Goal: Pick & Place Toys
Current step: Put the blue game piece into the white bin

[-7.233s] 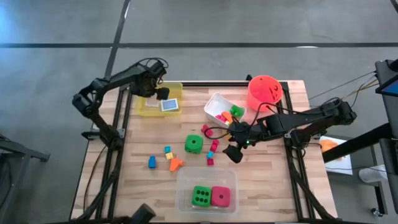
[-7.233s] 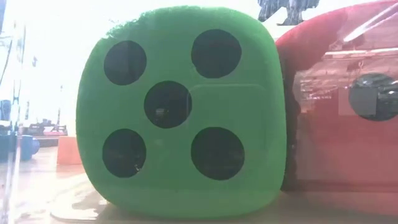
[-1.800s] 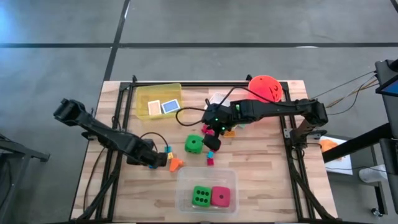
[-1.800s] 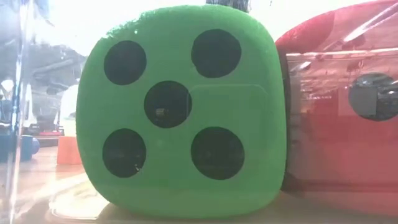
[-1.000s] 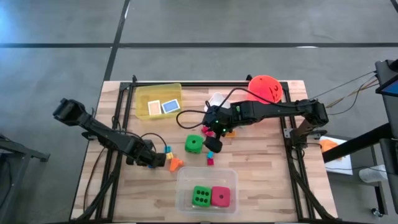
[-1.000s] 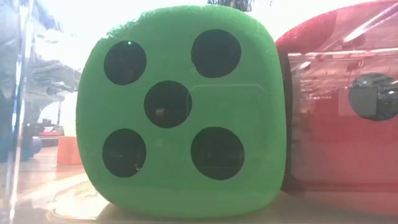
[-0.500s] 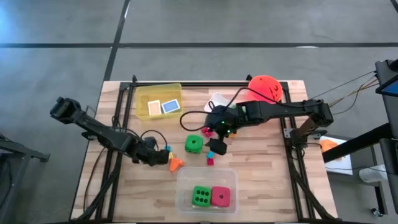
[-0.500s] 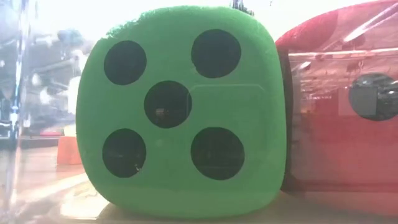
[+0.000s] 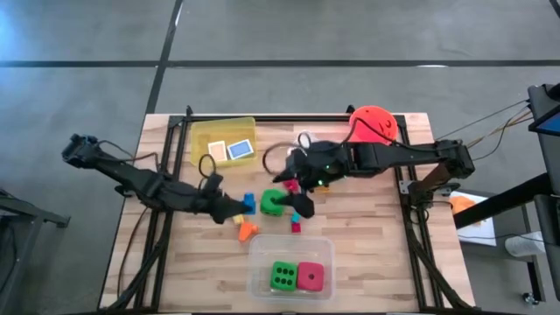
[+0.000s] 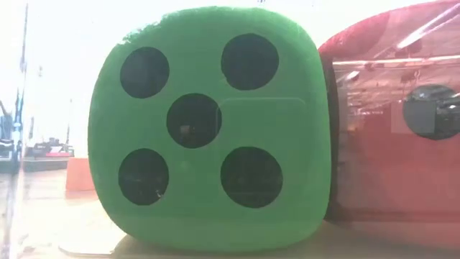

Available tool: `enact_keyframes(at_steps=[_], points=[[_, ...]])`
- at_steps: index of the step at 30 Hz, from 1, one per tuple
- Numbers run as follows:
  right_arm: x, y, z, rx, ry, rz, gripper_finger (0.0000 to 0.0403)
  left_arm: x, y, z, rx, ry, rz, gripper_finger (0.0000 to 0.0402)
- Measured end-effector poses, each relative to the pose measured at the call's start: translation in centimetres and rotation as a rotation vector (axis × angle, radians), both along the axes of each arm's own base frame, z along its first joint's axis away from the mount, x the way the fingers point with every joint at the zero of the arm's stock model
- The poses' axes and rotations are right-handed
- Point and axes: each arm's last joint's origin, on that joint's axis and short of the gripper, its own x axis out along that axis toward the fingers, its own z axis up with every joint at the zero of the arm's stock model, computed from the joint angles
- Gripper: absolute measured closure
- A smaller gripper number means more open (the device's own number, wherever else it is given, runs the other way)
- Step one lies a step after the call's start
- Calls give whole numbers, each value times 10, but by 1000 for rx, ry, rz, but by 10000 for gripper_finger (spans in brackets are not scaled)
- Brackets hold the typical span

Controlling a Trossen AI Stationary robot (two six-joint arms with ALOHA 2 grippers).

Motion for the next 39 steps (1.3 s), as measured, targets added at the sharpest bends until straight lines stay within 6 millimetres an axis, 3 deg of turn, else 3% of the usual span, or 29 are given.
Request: enact_keyframes(at_steps=[5,9,19,39], points=[[5,-14,10,237,-71,-141,74,5,0,15,179,-91,32,281],[10,-13,14,357,-112,-183,74,11,4,20,255,-93,109,281],[13,-16,10,385,-104,-267,74,21,17,25,243,-128,182,281],[14,-27,9,361,-113,-315,74,43,23,28,202,-257,162,281]])
